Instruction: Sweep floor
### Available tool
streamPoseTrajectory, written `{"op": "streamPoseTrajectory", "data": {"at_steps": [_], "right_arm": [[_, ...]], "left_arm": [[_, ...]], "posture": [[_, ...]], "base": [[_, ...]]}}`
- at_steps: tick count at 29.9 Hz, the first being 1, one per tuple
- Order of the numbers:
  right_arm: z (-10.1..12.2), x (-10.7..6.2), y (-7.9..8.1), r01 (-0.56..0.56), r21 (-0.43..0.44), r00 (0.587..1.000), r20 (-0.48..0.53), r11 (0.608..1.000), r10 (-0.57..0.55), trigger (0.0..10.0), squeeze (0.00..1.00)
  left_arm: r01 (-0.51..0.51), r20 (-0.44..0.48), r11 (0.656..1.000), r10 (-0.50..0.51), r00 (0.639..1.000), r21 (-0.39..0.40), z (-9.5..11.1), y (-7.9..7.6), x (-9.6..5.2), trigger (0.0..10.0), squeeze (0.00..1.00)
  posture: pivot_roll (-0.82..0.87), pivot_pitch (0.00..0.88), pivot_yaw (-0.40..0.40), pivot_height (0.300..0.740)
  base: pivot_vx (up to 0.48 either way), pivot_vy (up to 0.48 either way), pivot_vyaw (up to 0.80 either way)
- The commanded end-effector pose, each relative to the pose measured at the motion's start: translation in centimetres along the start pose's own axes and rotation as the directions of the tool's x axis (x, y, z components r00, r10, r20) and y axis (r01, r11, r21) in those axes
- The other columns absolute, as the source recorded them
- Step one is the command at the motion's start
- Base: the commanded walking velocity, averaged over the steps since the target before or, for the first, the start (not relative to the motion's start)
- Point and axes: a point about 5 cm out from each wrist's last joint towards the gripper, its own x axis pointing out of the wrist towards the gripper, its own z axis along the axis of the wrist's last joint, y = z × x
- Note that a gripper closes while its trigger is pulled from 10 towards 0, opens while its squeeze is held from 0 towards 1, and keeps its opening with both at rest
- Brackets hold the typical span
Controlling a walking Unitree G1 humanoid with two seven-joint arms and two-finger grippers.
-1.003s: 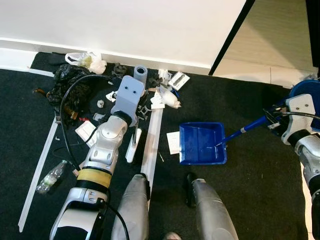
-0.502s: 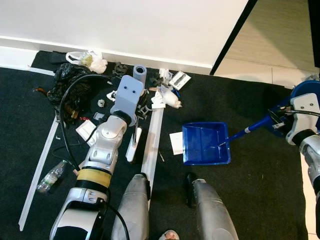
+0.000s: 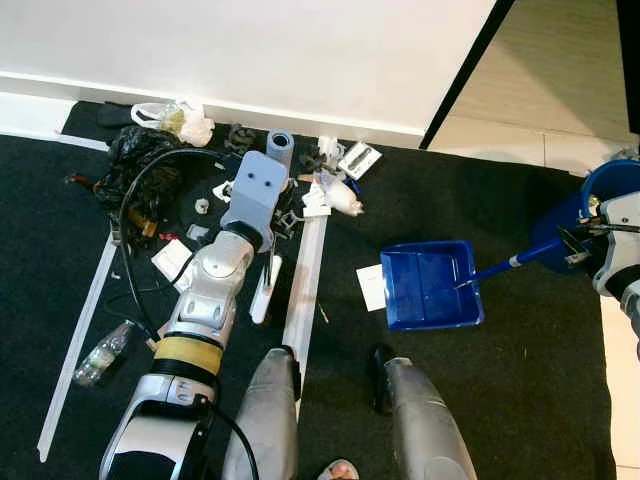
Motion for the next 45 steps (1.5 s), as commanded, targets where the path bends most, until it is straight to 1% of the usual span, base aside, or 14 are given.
{"op": "streamPoseTrajectory", "data": {"at_steps": [1, 4, 10, 15, 16, 17, 20, 22, 23, 27, 35, 36, 42, 45], "right_arm": [[-2.1, -1.9, -2.1, 0.075, -0.080, 0.988, -0.126, 0.994, -0.085, 0.0, 0.00], [-2.1, -2.0, -2.3, 0.072, -0.094, 0.988, -0.130, 0.993, -0.084, 0.0, 0.00], [-1.7, -2.6, -3.8, 0.118, -0.102, 0.983, -0.132, 0.988, -0.131, 0.0, 0.00], [-1.6, -2.8, -4.4, 0.137, -0.103, 0.980, -0.130, 0.985, -0.150, 0.0, 0.00], [-1.1, -2.8, -5.0, 0.170, -0.052, 0.979, -0.108, 0.984, -0.175, 0.0, 0.00], [-1.1, -2.8, -5.0, 0.170, -0.052, 0.979, -0.108, 0.984, -0.175, 0.0, 0.00], [1.7, -2.0, -6.6, 0.245, 0.224, 0.965, 0.033, 0.943, -0.259, 0.0, 0.00], [1.7, -2.0, -6.6, 0.245, 0.224, 0.965, 0.033, 0.943, -0.259, 0.0, 0.00], [2.4, -1.9, -6.9, 0.248, 0.262, 0.960, 0.060, 0.932, -0.273, 0.0, 0.00], [3.9, -1.4, -7.5, 0.238, 0.248, 0.958, 0.102, 0.939, -0.269, 0.0, 0.00], [4.7, -1.4, -8.0, 0.231, 0.207, 0.959, 0.114, 0.951, -0.258, 0.0, 0.00], [4.9, -1.5, -8.2, 0.223, 0.170, 0.964, 0.110, 0.960, -0.243, 0.0, 0.00], [5.1, -1.7, -8.4, 0.208, 0.080, 0.973, 0.088, 0.975, -0.215, 0.0, 0.00], [4.8, -1.6, -8.1, 0.185, -0.032, 0.982, 0.045, 0.982, -0.183, 0.0, 0.00]], "left_arm": [[-0.003, -0.016, 1.000, 0.003, 1.000, -0.002, -0.6, 0.1, -0.3, 10.0, 0.00], [-0.004, -0.017, 1.000, 0.004, 1.000, 0.001, -0.7, 0.2, -0.3, 10.0, 0.00], [-0.008, -0.018, 1.000, 0.008, 1.000, 0.006, -0.7, 0.5, -0.4, 10.0, 0.00], [-0.011, -0.018, 1.000, 0.011, 1.000, 0.007, -0.8, 0.6, -0.4, 10.0, 0.00], [-0.017, -0.017, 1.000, 0.017, 1.000, 0.003, -0.8, 0.7, -0.4, 10.0, 0.00], [-0.017, -0.017, 1.000, 0.017, 1.000, 0.003, -0.8, 0.7, -0.4, 10.0, 0.00], [-0.057, 0.001, 0.998, 0.057, 0.998, -0.025, -0.5, 1.4, -0.2, 10.0, 0.00], [-0.057, 0.001, 0.998, 0.057, 0.998, -0.025, -0.5, 1.4, -0.2, 10.0, 0.00], [-0.069, 0.005, 0.997, 0.069, 0.998, -0.030, -0.3, 1.6, -0.2, 10.0, 0.00], [-0.096, 0.009, 0.995, 0.096, 0.995, -0.033, -0.3, 2.3, -0.3, 10.0, 0.00], [-0.128, 0.000, 0.991, 0.128, 0.992, -0.041, -0.9, 2.7, -0.8, 10.0, 0.00], [-0.129, -0.003, 0.991, 0.129, 0.992, -0.045, -1.1, 2.6, -0.9, 10.0, 0.00], [-0.127, -0.007, 0.991, 0.127, 0.992, -0.049, -1.3, 2.2, -1.0, 10.0, 0.00], [-0.122, -0.014, 0.991, 0.121, 0.992, -0.052, -1.6, 1.7, -1.1, 10.0, 0.00]], "posture": [[0.12, 0.336, -0.044, 0.740], [0.12, 0.328, -0.045, 0.740], [0.12, 0.317, -0.047, 0.740], [0.11, 0.306, -0.048, 0.740], [0.10, 0.292, -0.050, 0.740], [0.10, 0.292, -0.050, 0.740], [0.09, 0.233, -0.052, 0.740], [0.09, 0.233, -0.052, 0.740], [0.09, 0.210, -0.053, 0.740], [0.08, 0.173, -0.057, 0.740], [0.07, 0.149, -0.056, 0.740], [0.07, 0.149, -0.057, 0.740], [0.07, 0.155, -0.058, 0.740], [0.07, 0.162, -0.060, 0.740]], "base": [[0.000, 0.000, 0.00], [0.000, 0.000, 0.00], [0.000, 0.000, 0.00], [0.000, 0.000, 0.00], [0.000, 0.000, 0.00], [0.000, 0.000, 0.00], [0.000, 0.000, 0.00], [0.000, 0.000, 0.00], [0.000, 0.000, 0.00], [0.000, 0.000, 0.00], [0.000, 0.000, 0.00], [0.000, 0.000, 0.00], [0.000, 0.000, 0.00], [0.000, 0.000, 0.00]]}}
